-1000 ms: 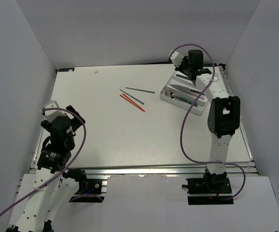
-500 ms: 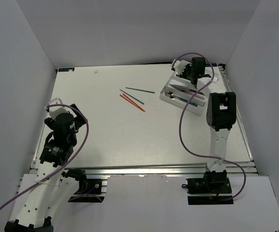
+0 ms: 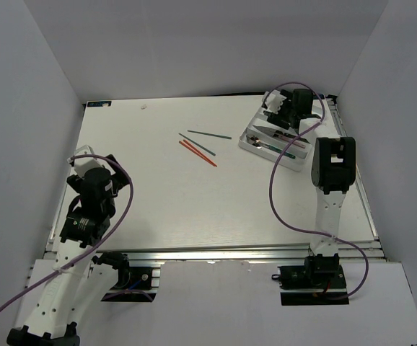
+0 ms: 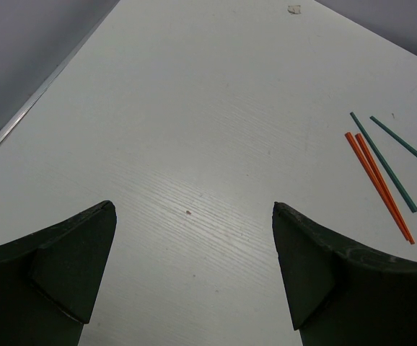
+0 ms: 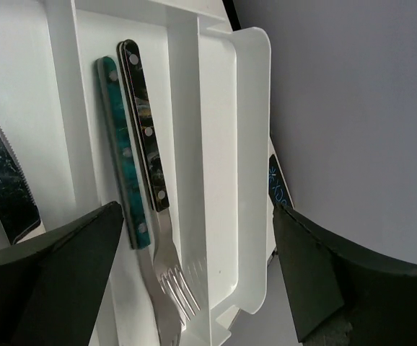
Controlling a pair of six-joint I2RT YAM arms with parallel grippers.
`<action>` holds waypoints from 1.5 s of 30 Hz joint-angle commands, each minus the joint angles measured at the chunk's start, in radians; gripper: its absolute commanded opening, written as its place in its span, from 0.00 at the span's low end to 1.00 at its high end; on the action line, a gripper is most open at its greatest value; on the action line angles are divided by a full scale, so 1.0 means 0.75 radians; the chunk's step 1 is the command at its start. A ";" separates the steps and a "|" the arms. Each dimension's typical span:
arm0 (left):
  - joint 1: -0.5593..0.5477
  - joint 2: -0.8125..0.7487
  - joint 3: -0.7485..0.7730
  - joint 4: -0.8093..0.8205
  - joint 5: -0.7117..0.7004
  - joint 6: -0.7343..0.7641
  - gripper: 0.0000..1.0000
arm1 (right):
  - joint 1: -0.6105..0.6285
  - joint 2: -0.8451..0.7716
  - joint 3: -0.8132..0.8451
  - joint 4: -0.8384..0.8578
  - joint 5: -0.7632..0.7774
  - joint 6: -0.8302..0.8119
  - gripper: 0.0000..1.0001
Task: Sort the eating utensils into containers
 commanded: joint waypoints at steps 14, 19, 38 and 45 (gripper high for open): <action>-0.001 -0.059 0.013 0.010 -0.017 0.010 0.98 | 0.360 -0.237 0.371 -0.371 -0.185 1.120 0.86; -0.001 -0.075 0.011 0.008 -0.025 0.010 0.98 | 0.543 -0.163 0.434 -0.442 0.000 1.342 0.69; -0.003 -0.067 0.005 0.023 0.030 0.022 0.98 | 0.390 0.340 0.756 -0.649 -0.492 0.896 0.64; -0.003 -0.055 0.007 0.023 0.032 0.024 0.98 | 0.382 0.424 0.768 -0.684 -0.480 0.861 0.61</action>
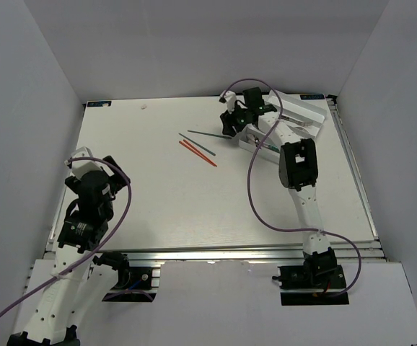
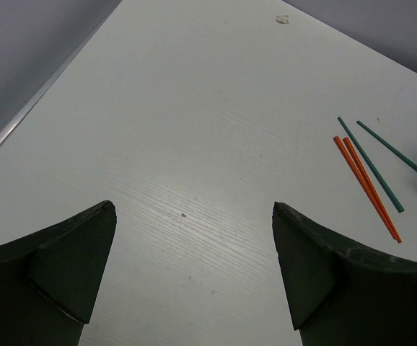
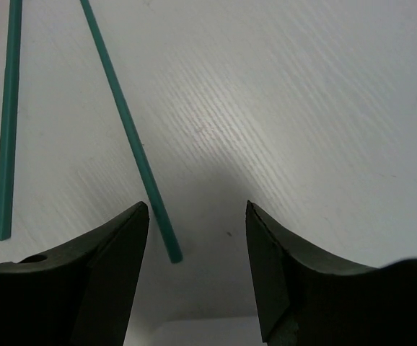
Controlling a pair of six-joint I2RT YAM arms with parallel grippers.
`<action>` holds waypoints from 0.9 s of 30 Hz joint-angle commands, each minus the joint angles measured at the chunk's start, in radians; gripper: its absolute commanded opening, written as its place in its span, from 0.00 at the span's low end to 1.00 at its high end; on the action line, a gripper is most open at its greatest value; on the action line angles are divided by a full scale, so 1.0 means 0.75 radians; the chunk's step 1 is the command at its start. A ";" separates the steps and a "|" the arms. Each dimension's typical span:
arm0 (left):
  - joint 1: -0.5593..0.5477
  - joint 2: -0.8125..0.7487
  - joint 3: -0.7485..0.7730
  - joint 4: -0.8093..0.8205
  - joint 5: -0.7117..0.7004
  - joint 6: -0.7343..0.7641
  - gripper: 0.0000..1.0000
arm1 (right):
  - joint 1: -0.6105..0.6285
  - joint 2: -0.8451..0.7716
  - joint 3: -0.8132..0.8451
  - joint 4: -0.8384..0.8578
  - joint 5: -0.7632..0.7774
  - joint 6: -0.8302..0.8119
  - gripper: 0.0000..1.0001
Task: Sort the eating utensils into containers
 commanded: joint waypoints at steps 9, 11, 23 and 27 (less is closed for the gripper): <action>-0.001 -0.001 0.005 0.022 0.013 0.014 0.98 | 0.055 0.079 0.064 -0.036 -0.027 -0.090 0.62; -0.001 -0.003 0.005 0.022 0.015 0.014 0.98 | 0.057 0.087 0.074 -0.058 -0.050 -0.117 0.58; -0.001 -0.023 0.007 0.020 0.007 0.011 0.98 | 0.074 0.101 0.039 -0.144 -0.091 -0.288 0.25; -0.001 -0.029 0.005 0.020 0.003 0.009 0.98 | 0.082 0.091 -0.043 -0.154 -0.040 -0.382 0.09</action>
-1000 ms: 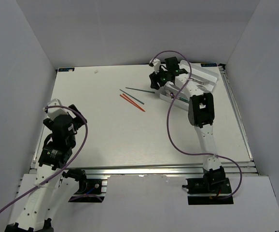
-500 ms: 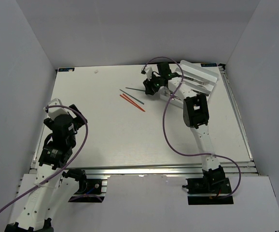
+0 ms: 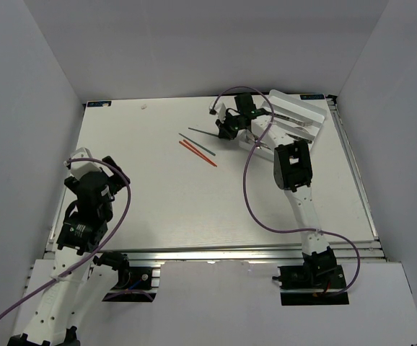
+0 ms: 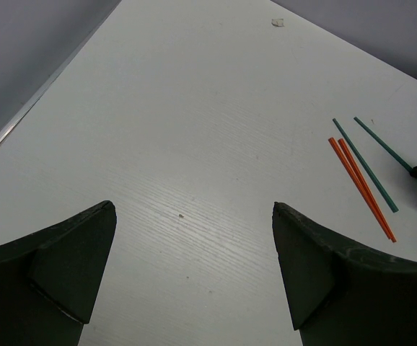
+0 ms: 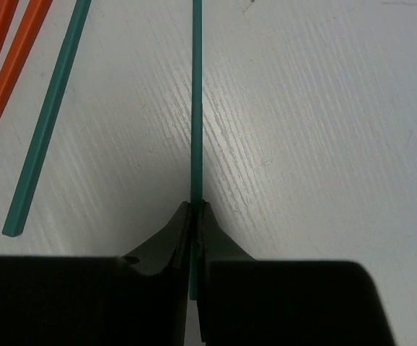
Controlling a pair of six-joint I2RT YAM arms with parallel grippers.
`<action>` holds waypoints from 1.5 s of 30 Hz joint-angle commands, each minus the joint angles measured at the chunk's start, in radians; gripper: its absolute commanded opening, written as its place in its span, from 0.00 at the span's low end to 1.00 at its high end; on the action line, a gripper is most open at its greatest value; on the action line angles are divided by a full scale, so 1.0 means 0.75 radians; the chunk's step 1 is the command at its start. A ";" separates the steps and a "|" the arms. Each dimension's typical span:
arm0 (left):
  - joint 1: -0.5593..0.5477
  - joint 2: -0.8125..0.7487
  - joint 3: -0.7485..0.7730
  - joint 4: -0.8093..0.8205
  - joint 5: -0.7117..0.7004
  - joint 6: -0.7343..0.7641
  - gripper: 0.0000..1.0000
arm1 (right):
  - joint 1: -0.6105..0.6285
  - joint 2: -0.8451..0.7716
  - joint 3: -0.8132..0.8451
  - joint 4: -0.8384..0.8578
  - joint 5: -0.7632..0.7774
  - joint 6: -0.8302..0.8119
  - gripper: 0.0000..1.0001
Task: Sort the eating utensils into containers
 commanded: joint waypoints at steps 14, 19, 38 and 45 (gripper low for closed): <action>-0.003 -0.019 0.007 0.018 -0.014 0.007 0.98 | 0.012 -0.369 -0.382 0.342 -0.074 0.105 0.00; -0.001 -0.040 0.007 0.016 -0.020 0.005 0.98 | 0.008 -0.513 -0.487 0.479 -0.058 0.174 0.00; -0.005 -0.076 0.003 0.018 -0.012 0.003 0.98 | -0.452 -0.583 -0.733 0.880 0.183 -0.263 0.00; -0.005 -0.052 0.003 0.014 -0.008 0.003 0.98 | -0.602 -0.493 -0.685 0.902 0.212 -0.380 0.00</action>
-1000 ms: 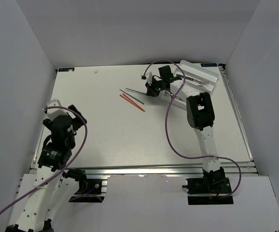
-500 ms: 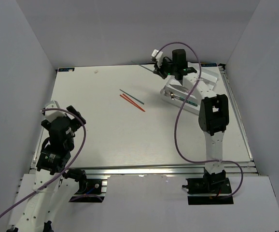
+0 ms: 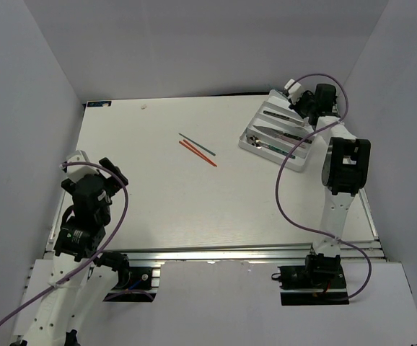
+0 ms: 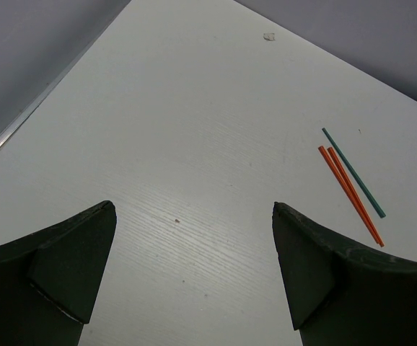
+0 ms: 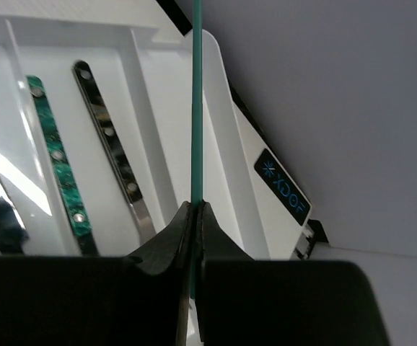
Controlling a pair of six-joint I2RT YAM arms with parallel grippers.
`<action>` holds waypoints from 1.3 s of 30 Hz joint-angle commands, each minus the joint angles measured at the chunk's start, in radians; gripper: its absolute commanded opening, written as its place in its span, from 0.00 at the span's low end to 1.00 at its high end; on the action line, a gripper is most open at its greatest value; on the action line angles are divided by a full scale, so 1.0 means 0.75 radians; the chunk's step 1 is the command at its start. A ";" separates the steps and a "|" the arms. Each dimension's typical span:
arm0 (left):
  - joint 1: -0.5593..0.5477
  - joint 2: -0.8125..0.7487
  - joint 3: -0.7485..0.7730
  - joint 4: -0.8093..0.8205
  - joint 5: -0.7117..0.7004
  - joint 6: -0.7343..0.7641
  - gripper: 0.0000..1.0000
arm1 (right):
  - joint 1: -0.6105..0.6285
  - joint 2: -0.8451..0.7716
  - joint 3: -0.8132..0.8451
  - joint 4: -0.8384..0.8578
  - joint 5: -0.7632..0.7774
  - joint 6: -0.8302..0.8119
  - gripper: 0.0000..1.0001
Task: Sort the eating utensils into containers
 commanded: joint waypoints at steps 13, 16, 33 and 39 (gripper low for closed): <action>-0.009 0.071 0.005 0.012 -0.019 0.004 0.98 | -0.144 0.144 0.087 0.205 -0.030 -0.202 0.00; -0.009 0.083 0.005 0.012 -0.017 0.004 0.98 | -0.154 0.153 0.052 0.236 -0.034 -0.198 0.00; -0.009 0.049 0.005 0.012 -0.015 0.002 0.98 | -0.152 0.024 -0.052 0.195 -0.153 -0.151 0.54; -0.009 0.022 0.003 0.014 -0.017 0.004 0.98 | -0.056 -0.121 -0.044 0.328 -0.151 0.132 0.45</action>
